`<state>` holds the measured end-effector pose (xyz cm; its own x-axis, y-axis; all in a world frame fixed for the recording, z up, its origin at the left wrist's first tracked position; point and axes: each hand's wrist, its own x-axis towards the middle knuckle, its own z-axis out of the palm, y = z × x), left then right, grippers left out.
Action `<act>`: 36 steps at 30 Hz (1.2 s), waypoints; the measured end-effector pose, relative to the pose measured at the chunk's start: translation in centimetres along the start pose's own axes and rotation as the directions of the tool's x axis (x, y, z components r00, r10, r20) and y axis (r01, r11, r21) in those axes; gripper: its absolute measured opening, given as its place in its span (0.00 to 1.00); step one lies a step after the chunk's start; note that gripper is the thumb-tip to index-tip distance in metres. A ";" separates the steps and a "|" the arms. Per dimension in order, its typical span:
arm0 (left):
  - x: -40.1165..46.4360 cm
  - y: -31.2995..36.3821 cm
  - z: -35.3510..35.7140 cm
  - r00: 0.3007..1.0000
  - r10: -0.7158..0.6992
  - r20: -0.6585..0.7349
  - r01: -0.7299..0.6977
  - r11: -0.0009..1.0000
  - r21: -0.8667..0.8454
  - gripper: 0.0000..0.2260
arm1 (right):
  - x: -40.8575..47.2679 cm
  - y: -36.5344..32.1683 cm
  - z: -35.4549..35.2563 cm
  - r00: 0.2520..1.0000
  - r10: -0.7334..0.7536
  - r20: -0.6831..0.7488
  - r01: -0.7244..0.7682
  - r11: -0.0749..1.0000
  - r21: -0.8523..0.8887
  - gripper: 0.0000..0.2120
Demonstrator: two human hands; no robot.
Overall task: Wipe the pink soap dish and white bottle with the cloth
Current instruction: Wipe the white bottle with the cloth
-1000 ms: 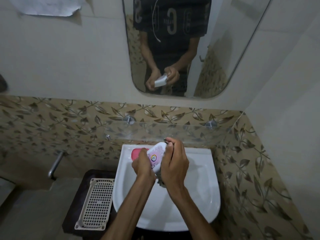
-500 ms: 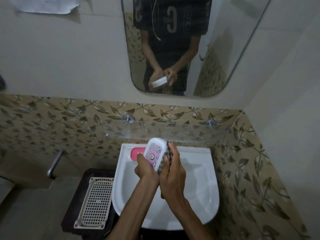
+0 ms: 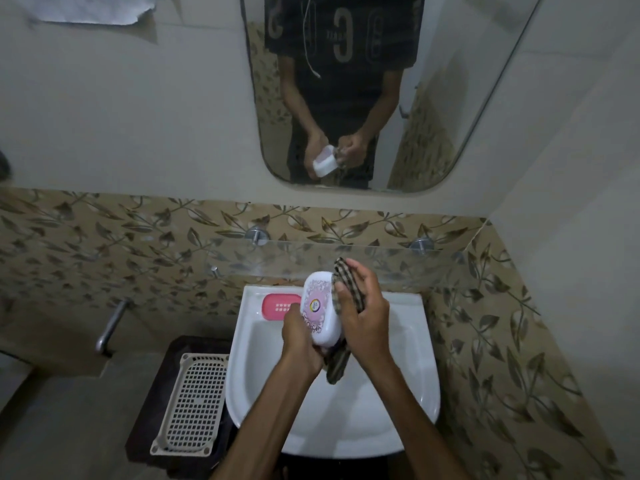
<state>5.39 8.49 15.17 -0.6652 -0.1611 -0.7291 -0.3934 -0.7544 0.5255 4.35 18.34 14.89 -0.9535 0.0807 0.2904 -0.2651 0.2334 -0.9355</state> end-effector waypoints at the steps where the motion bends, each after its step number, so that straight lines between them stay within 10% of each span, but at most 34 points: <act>1: 0.2 0.1 -0.4 0.999 -0.012 0.046 0.010 0.999 0.046 0.17 | 0.2 0.1 -0.3 1.000 0.011 -0.007 -0.011 0.998 0.058 0.17; 7: 1.7 2.9 -1.6 0.981 0.022 0.193 -0.082 0.948 0.306 0.14 | 1.5 0.6 -1.5 0.987 0.098 0.128 -0.124 0.968 0.216 0.15; 14: 1.6 2.7 0.0 0.918 -0.024 0.395 0.002 0.998 0.056 0.13 | 1.2 0.2 -1.2 1.000 -0.021 -0.002 0.021 0.999 0.024 0.13; 20: 1.5 3.4 -0.1 0.930 -0.110 0.352 0.100 0.994 0.046 0.14 | -2.0 0.7 -0.7 0.956 -0.292 0.015 0.292 0.956 -0.028 0.13; 25: 1.1 2.1 0.5 0.947 -0.198 0.255 0.190 0.980 0.054 0.15 | 0.2 0.8 -1.5 0.998 0.065 -0.015 -0.063 0.994 0.089 0.11; 30: 1.5 3.0 0.6 0.980 -0.106 0.167 0.119 0.990 -0.071 0.15 | -3.4 0.4 -0.5 0.975 -0.215 0.060 0.208 0.973 0.103 0.15; 36: 0.5 1.0 0.7 0.986 -0.088 0.144 0.123 0.958 -0.259 0.17 | -3.6 0.8 0.7 0.974 -0.222 -0.038 0.222 0.975 0.019 0.17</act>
<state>4.21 8.14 15.66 -0.7122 -0.0011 -0.7020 -0.2942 -0.9075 0.2999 7.48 17.51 12.95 -0.8649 0.0634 0.4979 -0.4733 0.2271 -0.8511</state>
